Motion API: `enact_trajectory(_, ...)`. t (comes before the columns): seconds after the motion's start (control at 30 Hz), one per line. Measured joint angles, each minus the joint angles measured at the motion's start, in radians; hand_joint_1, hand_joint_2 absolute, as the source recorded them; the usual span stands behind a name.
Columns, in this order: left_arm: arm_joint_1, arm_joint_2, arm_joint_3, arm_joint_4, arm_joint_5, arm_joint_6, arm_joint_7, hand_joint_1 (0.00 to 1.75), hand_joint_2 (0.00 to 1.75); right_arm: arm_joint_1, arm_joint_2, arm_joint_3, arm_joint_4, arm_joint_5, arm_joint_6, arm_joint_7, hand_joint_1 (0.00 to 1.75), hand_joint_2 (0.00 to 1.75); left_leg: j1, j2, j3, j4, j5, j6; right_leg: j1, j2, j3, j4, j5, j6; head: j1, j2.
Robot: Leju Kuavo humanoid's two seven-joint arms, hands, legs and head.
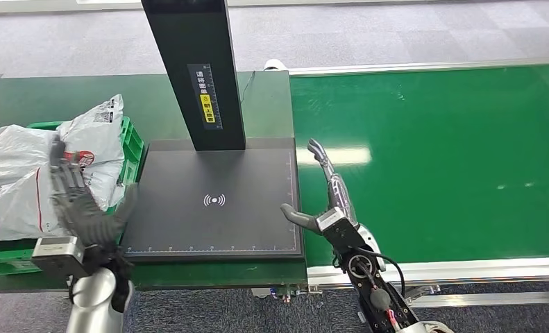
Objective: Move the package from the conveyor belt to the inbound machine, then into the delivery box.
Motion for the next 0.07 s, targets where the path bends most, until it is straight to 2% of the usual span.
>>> enact_trajectory(0.07, 0.014, -0.001, -0.053, 0.024, 0.039, -0.062, 0.007, 0.0, 1.75, 0.011, 0.004, -0.007, -0.012, 0.003, 0.026, 0.025, 0.0, 1.75, 0.0, 0.0, 0.0, 0.0, 0.0, 0.0, 0.0, 0.0, 0.0, 0.0, 0.0, 0.0, 0.0, 0.0)
